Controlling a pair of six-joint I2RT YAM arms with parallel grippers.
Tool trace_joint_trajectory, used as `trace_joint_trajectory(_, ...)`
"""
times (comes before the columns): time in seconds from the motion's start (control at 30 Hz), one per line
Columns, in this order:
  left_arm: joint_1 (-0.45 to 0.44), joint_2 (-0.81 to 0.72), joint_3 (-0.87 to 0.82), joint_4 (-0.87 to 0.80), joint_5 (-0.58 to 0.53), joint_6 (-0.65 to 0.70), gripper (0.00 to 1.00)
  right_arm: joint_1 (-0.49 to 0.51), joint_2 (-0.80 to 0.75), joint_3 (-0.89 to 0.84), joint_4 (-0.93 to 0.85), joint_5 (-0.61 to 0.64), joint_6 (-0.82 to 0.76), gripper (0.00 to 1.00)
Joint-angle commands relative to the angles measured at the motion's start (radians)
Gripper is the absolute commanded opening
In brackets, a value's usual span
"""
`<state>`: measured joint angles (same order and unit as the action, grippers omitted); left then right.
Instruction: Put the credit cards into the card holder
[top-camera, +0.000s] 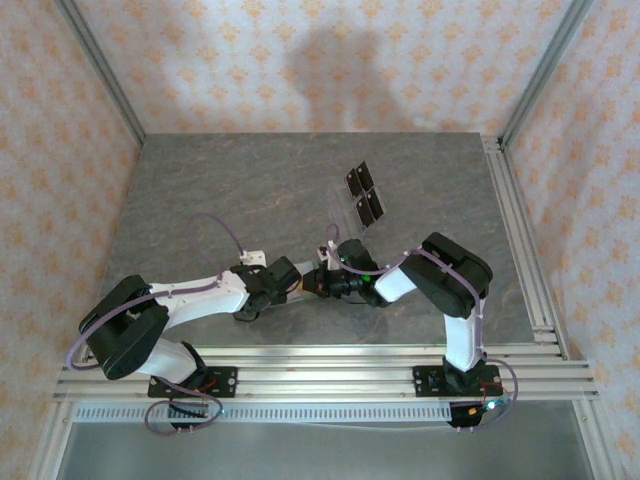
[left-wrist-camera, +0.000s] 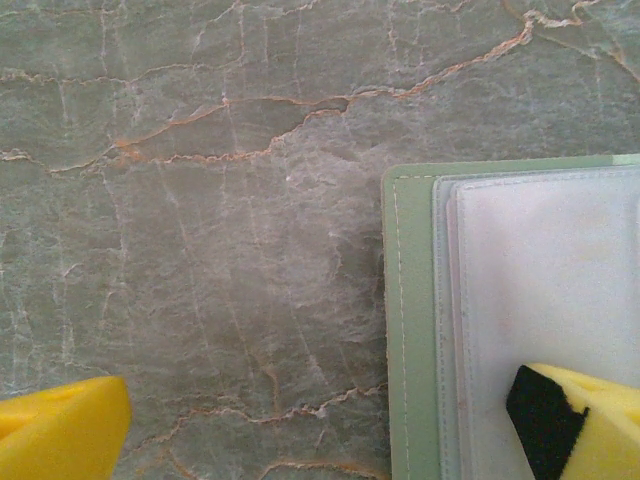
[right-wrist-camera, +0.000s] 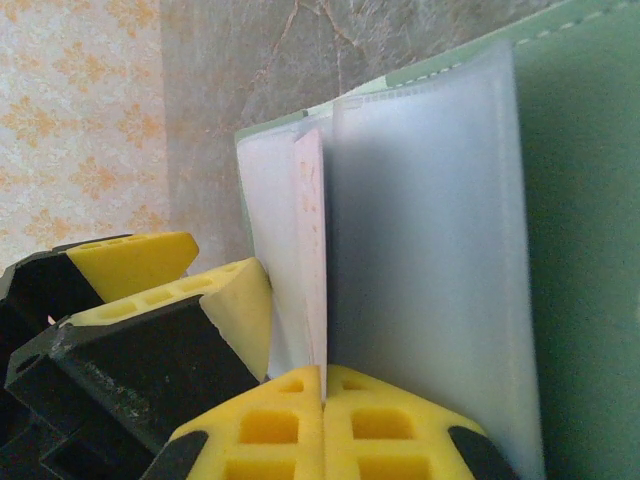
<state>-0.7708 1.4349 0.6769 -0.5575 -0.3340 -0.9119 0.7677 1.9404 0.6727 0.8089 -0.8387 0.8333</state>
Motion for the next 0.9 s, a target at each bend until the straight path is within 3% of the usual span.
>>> trace_joint_trajectory(0.0,-0.004,0.006,-0.027,-0.063,-0.016,0.001,1.00,0.013,0.030,0.001,-0.013,-0.019,0.001,0.00)
trace_joint_trajectory(0.3,-0.004,-0.003,-0.023,-0.065,-0.018,0.002,1.00,0.015,0.052,0.033,-0.046,-0.043,-0.003,0.00)
trace_joint_trajectory(0.57,-0.004,-0.031,0.006,-0.105,-0.027,-0.018,1.00,0.013,-0.001,0.034,-0.135,-0.011,-0.031,0.29)
trace_joint_trajectory(0.87,-0.004,-0.032,0.015,-0.107,-0.025,-0.018,1.00,0.012,-0.089,0.088,-0.407,0.062,-0.125,0.43)
